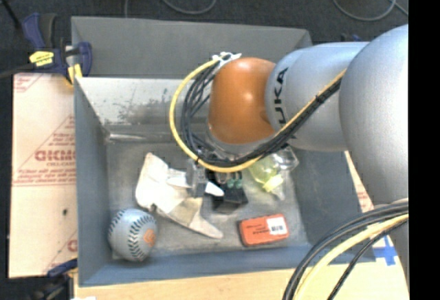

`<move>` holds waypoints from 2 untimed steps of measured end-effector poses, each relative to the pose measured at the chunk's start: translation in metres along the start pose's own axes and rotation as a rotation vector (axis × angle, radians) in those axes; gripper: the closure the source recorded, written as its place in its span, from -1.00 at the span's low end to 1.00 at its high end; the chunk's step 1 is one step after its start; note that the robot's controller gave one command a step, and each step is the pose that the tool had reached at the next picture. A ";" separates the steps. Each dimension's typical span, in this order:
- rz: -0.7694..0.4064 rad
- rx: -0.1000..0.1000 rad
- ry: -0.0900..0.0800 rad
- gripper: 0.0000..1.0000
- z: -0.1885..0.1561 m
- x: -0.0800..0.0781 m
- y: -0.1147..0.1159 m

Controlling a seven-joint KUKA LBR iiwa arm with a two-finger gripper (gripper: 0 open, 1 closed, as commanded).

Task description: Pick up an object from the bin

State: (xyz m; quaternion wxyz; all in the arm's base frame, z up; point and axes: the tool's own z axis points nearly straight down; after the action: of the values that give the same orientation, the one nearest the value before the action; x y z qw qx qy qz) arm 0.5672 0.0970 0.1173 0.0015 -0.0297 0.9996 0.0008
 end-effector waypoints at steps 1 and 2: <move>0.082 -0.003 -0.016 1.00 -0.023 -0.005 0.022; 0.017 -0.002 -0.007 1.00 -0.008 0.015 0.020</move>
Offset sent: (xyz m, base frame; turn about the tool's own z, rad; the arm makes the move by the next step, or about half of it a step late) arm -0.0405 -0.0034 -0.0050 -0.1605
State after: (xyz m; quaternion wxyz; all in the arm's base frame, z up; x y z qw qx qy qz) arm 0.5515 0.1160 0.1249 0.0049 -0.0212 0.9998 0.0021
